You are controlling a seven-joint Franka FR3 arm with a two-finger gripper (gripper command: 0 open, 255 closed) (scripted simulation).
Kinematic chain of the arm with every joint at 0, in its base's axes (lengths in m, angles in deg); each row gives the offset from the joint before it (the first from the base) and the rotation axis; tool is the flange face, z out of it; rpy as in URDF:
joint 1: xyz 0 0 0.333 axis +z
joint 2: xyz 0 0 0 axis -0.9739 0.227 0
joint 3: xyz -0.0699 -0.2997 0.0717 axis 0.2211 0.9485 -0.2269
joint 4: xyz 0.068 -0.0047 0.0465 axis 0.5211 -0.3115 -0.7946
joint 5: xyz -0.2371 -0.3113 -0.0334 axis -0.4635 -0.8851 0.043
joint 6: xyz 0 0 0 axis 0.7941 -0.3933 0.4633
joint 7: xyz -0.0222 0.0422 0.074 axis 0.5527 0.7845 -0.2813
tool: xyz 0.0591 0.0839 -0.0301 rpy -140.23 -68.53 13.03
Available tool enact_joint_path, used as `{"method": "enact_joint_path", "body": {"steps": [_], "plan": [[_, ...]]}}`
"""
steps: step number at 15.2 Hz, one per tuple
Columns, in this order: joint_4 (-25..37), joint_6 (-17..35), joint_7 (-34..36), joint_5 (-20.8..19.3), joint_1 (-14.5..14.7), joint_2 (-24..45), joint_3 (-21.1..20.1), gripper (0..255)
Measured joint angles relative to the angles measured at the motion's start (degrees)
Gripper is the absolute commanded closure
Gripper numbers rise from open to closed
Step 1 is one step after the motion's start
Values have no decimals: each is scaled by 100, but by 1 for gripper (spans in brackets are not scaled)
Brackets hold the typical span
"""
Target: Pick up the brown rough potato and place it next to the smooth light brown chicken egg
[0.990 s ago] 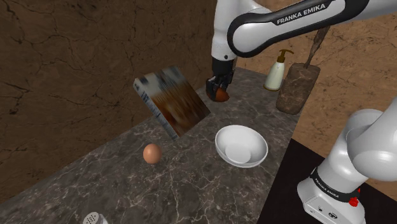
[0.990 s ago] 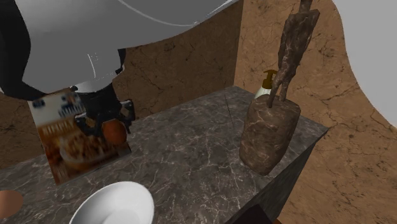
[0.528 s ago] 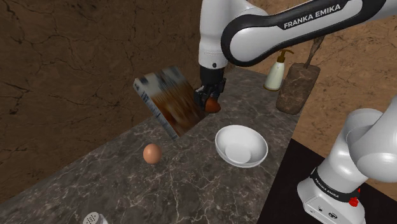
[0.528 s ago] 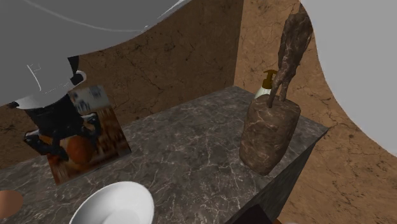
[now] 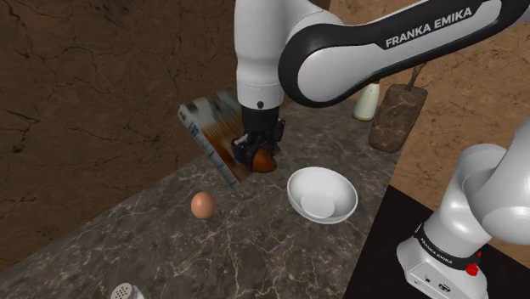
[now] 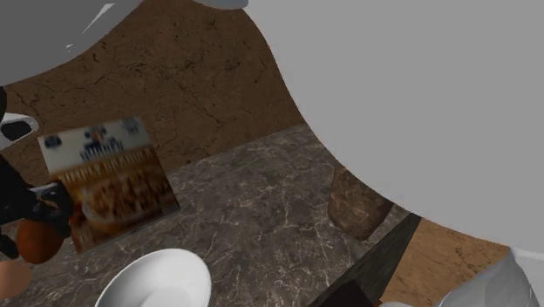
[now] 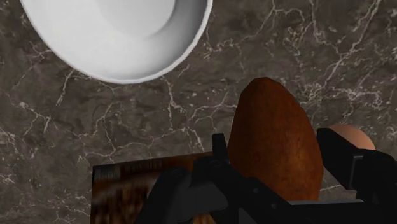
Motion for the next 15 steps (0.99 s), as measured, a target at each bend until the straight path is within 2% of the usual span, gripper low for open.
{"method": "enact_joint_path", "body": {"steps": [8,15], "plan": [[900,-213,1215,-296,478,839,-621,255],[617,249,1400,-419,523,1054,-656,255]]}}
